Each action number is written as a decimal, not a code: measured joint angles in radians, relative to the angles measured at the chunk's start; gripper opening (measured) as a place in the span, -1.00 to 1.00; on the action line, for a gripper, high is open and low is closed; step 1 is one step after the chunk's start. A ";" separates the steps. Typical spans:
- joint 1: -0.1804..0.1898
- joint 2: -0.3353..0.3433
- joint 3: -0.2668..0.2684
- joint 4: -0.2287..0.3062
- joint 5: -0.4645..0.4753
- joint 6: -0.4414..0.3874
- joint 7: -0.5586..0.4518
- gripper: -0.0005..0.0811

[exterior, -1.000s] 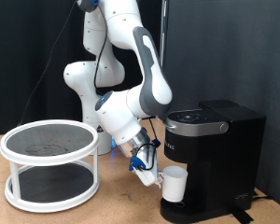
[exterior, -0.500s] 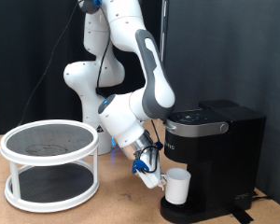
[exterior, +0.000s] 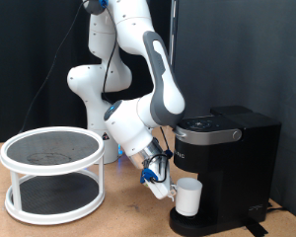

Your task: Make a cup of coffee with the keurig machine

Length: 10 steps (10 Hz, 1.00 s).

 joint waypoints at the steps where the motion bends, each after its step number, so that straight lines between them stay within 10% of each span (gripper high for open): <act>1: 0.000 0.000 0.000 0.000 0.000 0.000 0.000 -0.98; 2: 0.000 0.000 0.000 0.000 0.000 0.000 0.000 -0.45; 3: 0.000 0.000 0.000 -0.001 0.000 -0.001 0.000 -0.45; 6: -0.010 -0.011 -0.007 -0.015 -0.029 -0.038 -0.001 0.55; 10: -0.074 -0.109 -0.059 -0.103 -0.136 -0.204 -0.065 0.80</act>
